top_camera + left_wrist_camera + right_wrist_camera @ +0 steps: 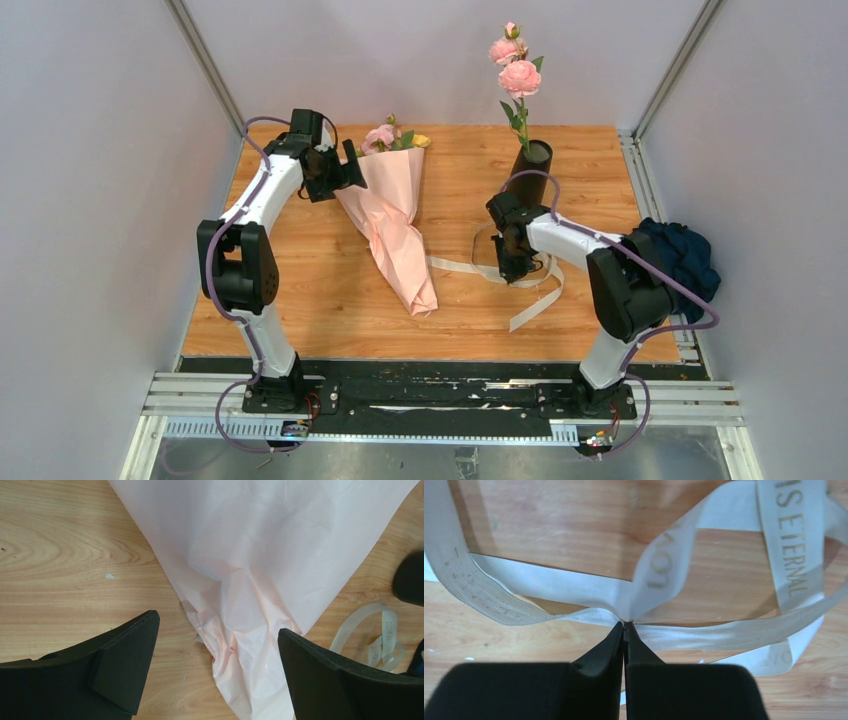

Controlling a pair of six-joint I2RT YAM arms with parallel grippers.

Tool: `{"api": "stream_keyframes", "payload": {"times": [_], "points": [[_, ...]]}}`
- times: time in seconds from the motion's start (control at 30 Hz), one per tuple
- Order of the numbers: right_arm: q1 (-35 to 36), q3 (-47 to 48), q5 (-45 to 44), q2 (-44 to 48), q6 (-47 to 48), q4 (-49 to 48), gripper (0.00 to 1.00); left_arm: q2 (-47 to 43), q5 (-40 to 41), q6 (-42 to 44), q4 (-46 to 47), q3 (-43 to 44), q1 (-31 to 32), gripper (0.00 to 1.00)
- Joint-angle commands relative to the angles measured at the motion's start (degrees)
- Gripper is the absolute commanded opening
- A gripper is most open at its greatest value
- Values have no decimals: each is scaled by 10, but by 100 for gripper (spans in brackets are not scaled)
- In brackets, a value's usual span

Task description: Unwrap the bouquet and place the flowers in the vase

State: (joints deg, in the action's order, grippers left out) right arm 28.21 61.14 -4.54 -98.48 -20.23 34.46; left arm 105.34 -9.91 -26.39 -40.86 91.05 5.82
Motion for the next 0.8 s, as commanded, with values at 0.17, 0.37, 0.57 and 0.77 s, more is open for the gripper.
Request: {"api": "stream_keyframes", "payload": {"times": [0.17,0.37,0.57,0.77], "points": [[-108,-13,-43,78,-22,24,0,-21,-10,13,-4,-8,7,100],[-167,5,-131,138,-21,55,0,-21,-27,40,-4,11,36,100],[-179,35,-118,147,-16,61,8,-8,-48,86,-6,49,121,100],[-148,50,-62,112,-7,43,69,22,-30,96,-6,59,212,100]]}}
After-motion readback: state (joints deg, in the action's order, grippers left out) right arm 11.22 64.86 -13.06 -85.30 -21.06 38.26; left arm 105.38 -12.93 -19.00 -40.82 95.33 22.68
